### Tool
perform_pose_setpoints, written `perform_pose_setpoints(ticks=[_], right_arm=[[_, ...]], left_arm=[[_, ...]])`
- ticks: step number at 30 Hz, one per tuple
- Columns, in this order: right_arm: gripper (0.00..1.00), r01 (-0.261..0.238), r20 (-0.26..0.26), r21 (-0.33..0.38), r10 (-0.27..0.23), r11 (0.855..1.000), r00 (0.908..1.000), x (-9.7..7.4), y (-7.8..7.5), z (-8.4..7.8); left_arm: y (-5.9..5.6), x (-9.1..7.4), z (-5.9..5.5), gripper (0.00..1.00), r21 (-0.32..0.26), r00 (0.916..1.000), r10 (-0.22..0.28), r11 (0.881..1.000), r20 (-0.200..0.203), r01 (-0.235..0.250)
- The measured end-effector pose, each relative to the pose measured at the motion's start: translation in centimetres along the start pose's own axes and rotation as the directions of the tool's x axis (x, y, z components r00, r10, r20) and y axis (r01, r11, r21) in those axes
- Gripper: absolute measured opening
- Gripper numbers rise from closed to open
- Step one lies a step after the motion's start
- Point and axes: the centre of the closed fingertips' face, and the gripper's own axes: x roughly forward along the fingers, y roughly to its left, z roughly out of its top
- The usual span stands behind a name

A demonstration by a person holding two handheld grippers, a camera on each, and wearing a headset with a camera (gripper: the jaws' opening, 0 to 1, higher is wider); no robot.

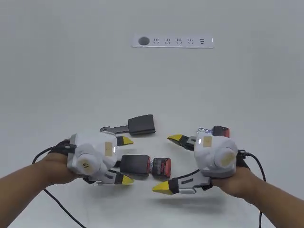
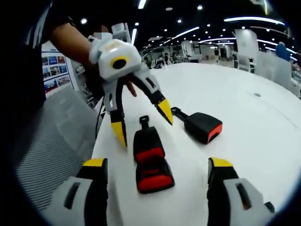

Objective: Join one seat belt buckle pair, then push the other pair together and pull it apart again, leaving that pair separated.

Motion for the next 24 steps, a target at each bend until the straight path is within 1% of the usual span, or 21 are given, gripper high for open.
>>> perform_pose_setpoints(ticks=[1, 2, 3, 4, 5, 6, 7, 8, 9, 10, 13, 15, 18, 19, 20, 21, 22, 24], right_arm=[[0.87, 0.018, 0.011, 0.004, -0.018, 1.0, 0.9998, -0.5, -0.4, 0.2], [0.88, 0.037, 0.01, 0.029, -0.038, 0.999, 0.9992, -1.1, -1.0, 0.1], [0.88, 0.041, 0.014, 0.039, -0.041, 0.998, 0.9991, -1.5, -1.2, 0.1], [0.86, 0.045, 0.019, 0.04, -0.046, 0.998, 0.9988, -1.9, -1.5, 0.2], [0.86, 0.062, 0.016, 0.037, -0.063, 0.997, 0.9979, -2.3, -2.0, 0.0], [0.86, 0.084, 0.001, 0.034, -0.085, 0.996, 0.9964, -2.8, -2.6, -0.4], [0.86, 0.088, 0.0, 0.036, -0.088, 0.995, 0.9961, -3.1, -2.9, -0.4], [0.86, 0.092, 0.004, 0.04, -0.092, 0.995, 0.9957, -3.4, -3.1, -0.3], [0.86, 0.104, 0.009, 0.042, -0.104, 0.994, 0.9945, -3.9, -3.6, -0.1], [0.86, 0.123, 0.007, 0.029, -0.123, 0.992, 0.9924, -4.3, -4.2, 0.0], [0.86, 0.138, 0.013, 0.023, -0.139, 0.99, 0.9903, -5.2, -5.2, 0.3], [0.86, 0.153, 0.002, 0.018, -0.153, 0.988, 0.9882, -5.7, -6.2, 0.1], [0.86, 0.169, 0.0, 0.012, -0.169, 0.986, 0.9857, -6.7, -7.4, 0.2], [0.86, 0.178, -0.005, 0.008, -0.178, 0.984, 0.9841, -7.1, -8.0, 0.1], [0.86, 0.182, -0.008, 0.003, -0.182, 0.983, 0.9832, -7.4, -8.3, 0.0], [0.86, 0.193, -0.023, -0.01, -0.193, 0.981, 0.9809, -7.8, -8.9, -0.3], [0.86, 0.198, -0.035, -0.018, -0.199, 0.98, 0.9794, -8.1, -9.3, -0.5], [0.85, 0.209, -0.054, -0.029, -0.21, 0.978, 0.9761, -8.9, -10.1, -0.9]], left_arm=[[0.4, -0.2, 0.2, 0.66, -0.012, 0.9999, 0.013, 1.0, 0.007, -0.013], [1.0, -0.4, 0.2, 0.69, -0.024, 0.9994, 0.035, 0.999, 0.0, -0.035], [1.6, -0.5, 0.1, 0.73, -0.033, 0.9984, 0.057, 0.998, -0.005, -0.057], [2.2, -0.6, 0.1, 0.78, -0.043, 0.9972, 0.075, 0.996, -0.002, -0.075], [2.3, -0.6, 0.1, 0.8, -0.048, 0.997, 0.078, 0.996, 0.0, -0.078], [2.7, -0.7, 0.3, 0.79, -0.057, 0.9967, 0.081, 0.995, 0.003, -0.081], [2.9, -0.8, 0.4, 0.77, -0.055, 0.9966, 0.083, 0.995, 0.004, -0.082], [3.1, -0.9, 0.5, 0.77, -0.054, 0.9962, 0.087, 0.995, 0.005, -0.086], [3.5, -1.0, 0.9, 0.77, -0.051, 0.9958, 0.091, 0.995, 0.011, -0.09], [3.9, -1.1, 1.1, 0.78, -0.047, 0.9951, 0.097, 0.994, 0.017, -0.096], [5.0, -1.3, 1.5, 0.8, -0.049, 0.9938, 0.108, 0.993, 0.026, -0.107], [5.9, -1.3, 1.7, 0.82, -0.041, 0.9922, 0.122, 0.992, 0.027, -0.121], [6.7, -1.5, 2.2, 0.82, -0.031, 0.992, 0.122, 0.992, 0.031, -0.121], [7.3, -1.6, 2.1, 0.82, -0.027, 0.9915, 0.126, 0.992, 0.032, -0.125], [7.6, -1.6, 2.2, 0.82, -0.025, 0.9912, 0.128, 0.992, 0.033, -0.127], [8.2, -1.7, 2.3, 0.82, -0.023, 0.9907, 0.131, 0.991, 0.036, -0.13], [8.3, -1.7, 2.3, 0.82, -0.024, 0.9906, 0.132, 0.991, 0.035, -0.131], [9.0, -1.8, 2.6, 0.83, -0.023, 0.9902, 0.137, 0.99, 0.027, -0.137]])
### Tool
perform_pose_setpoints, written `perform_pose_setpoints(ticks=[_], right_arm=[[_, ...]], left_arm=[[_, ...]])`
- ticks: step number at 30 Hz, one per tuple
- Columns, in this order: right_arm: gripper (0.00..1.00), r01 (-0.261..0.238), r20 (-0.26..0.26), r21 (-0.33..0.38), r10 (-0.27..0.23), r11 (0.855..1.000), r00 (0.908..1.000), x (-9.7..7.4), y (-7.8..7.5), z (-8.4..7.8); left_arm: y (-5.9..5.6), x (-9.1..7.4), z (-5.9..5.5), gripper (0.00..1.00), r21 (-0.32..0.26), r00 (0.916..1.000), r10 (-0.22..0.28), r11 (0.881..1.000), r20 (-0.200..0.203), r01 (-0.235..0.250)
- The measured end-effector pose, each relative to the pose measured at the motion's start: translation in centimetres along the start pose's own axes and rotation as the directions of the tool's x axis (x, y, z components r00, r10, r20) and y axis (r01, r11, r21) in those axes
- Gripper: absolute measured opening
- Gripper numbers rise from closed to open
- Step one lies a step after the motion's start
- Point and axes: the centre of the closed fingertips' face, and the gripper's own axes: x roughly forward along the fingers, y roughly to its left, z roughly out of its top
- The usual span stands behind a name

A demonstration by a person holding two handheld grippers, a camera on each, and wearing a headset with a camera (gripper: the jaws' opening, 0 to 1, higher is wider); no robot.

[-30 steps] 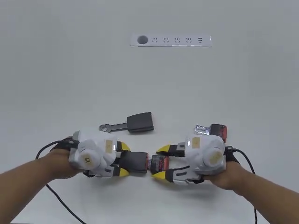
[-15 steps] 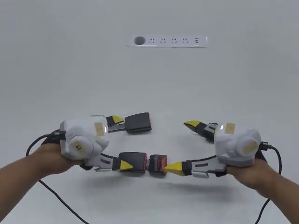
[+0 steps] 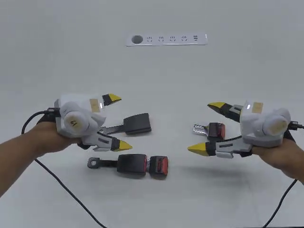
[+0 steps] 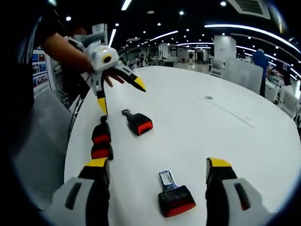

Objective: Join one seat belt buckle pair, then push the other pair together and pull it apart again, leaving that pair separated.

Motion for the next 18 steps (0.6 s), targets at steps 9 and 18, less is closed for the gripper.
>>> perform_pose_setpoints(ticks=[9, 18], right_arm=[[0.85, -0.007, -0.074, -0.029, 0.005, 1.0, 0.9973, -1.6, -1.6, -1.9], [0.82, -0.054, -0.134, -0.009, 0.052, 0.999, 0.9896, -1.7, -1.8, -4.5]], left_arm=[[1.0, 1.1, -0.1, 0.83, -0.011, 0.9992, -0.032, 0.999, -0.024, 0.031], [-0.2, 3.3, -2.5, 0.77, -0.068, 0.9909, -0.102, 0.993, -0.088, 0.096]])
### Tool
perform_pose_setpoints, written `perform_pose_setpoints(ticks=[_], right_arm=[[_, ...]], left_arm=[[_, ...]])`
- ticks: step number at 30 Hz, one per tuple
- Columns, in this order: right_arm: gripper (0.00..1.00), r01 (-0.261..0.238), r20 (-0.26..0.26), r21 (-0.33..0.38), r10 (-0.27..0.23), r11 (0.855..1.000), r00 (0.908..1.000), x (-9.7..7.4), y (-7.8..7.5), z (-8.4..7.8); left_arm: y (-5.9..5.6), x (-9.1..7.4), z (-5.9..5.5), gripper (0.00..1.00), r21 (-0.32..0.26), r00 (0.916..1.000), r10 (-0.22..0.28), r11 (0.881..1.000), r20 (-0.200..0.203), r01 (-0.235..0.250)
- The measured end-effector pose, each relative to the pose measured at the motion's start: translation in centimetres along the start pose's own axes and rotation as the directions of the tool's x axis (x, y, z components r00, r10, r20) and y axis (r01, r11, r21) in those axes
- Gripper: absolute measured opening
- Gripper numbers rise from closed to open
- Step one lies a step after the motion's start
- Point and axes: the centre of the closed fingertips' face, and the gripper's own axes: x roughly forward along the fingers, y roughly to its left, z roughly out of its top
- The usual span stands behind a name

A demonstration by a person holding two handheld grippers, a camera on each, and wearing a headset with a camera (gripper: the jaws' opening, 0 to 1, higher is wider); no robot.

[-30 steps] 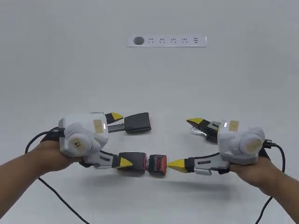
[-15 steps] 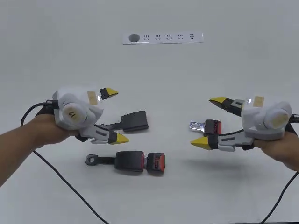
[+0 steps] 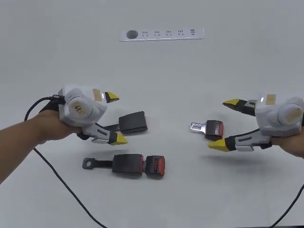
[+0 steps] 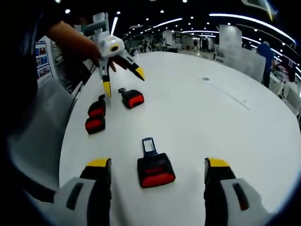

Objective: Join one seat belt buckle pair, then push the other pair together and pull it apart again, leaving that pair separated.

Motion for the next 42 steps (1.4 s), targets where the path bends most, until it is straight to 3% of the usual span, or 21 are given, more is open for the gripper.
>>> perform_pose_setpoints(ticks=[8, 11, 18, 20, 25, 29, 33, 42], right_arm=[[0.76, -0.058, -0.051, 0.006, 0.058, 0.998, 0.997, 0.8, 0.7, -1.5], [0.73, -0.074, -0.076, -0.007, 0.073, 0.997, 0.9944, 1.0, 0.9, -2.1], [0.62, -0.094, -0.089, -0.025, 0.091, 0.995, 0.9918, 1.2, 1.0, -2.3], [0.56, -0.098, -0.098, -0.05, 0.093, 0.994, 0.9908, 1.3, 1.0, -2.5], [0.51, -0.097, -0.102, -0.062, 0.09, 0.993, 0.9907, 1.5, 0.9, -2.6], [0.42, -0.073, -0.113, -0.119, 0.059, 0.99, 0.9918, 1.7, 0.3, -2.7], [0.38, -0.085, -0.108, -0.14, 0.07, 0.987, 0.9917, 1.7, 0.3, -2.6], [0.37, -0.151, -0.116, -0.144, 0.135, 0.978, 0.984, 1.5, 0.0, -2.6]], left_arm=[[-0.3, 1.6, -0.6, 0.69, -0.034, 0.9993, -0.034, 0.999, -0.019, 0.033], [-0.8, 2.0, -0.7, 0.58, -0.041, 0.9978, -0.059, 0.997, -0.029, 0.058], [-1.2, 2.5, -1.4, 0.58, -0.028, 0.9963, -0.075, 0.997, -0.042, 0.074], [-1.0, 2.6, -1.2, 0.57, -0.006, 0.9969, -0.072, 0.997, -0.029, 0.072], [-0.8, 2.6, -1.1, 0.51, 0.025, 0.9965, -0.076, 0.997, -0.035, 0.077], [-0.6, 2.6, -1.0, 0.41, 0.042, 0.9956, -0.086, 0.995, -0.038, 0.087], [-0.9, 2.6, -0.8, 0.35, 0.088, 0.992, -0.118, 0.989, -0.044, 0.122], [-0.9, 2.6, -1.0, 0.34, 0.16, 0.9813, -0.171, 0.97, -0.088, 0.183]])
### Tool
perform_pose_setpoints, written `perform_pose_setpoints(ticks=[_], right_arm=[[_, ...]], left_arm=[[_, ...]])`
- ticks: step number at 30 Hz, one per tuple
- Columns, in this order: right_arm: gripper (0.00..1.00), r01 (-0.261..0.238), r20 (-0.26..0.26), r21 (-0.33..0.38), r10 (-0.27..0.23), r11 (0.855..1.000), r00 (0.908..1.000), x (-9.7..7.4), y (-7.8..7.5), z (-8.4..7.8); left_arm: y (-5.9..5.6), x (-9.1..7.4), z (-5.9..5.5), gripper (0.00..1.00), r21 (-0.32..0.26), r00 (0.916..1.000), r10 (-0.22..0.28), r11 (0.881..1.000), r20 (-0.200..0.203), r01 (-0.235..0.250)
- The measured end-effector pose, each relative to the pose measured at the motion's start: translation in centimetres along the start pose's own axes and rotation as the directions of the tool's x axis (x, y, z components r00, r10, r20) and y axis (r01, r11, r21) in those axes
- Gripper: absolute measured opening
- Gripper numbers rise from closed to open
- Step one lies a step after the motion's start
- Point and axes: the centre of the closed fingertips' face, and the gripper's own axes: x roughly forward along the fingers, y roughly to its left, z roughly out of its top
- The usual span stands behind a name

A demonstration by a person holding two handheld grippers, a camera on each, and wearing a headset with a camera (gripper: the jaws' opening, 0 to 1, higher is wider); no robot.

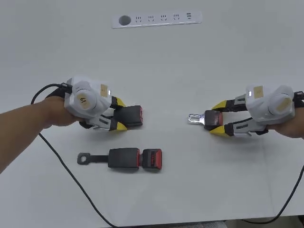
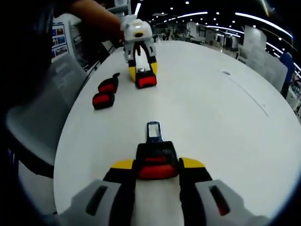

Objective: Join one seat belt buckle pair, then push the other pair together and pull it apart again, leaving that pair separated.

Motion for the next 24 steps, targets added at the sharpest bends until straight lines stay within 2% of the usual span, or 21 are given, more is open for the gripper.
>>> perform_pose_setpoints(ticks=[6, 14, 24], right_arm=[[0.37, -0.044, 0.024, -0.003, 0.044, 0.999, 0.9987, -0.2, 0.0, 0.0], [0.37, -0.053, 0.05, 0.011, 0.052, 0.999, 0.9974, 0.1, 0.2, 0.3], [0.37, -0.049, 0.079, -0.004, 0.05, 0.999, 0.9956, 1.4, 0.0, 1.6]], left_arm=[[0.0, 0.1, 0.0, 0.34, 0.024, 0.9997, -0.016, 1.0, -0.021, 0.016], [0.1, 0.2, 0.0, 0.34, 0.017, 0.9996, -0.015, 1.0, -0.024, 0.015], [0.1, 0.2, 0.0, 0.34, 0.024, 0.9995, -0.019, 1.0, -0.025, 0.02]])
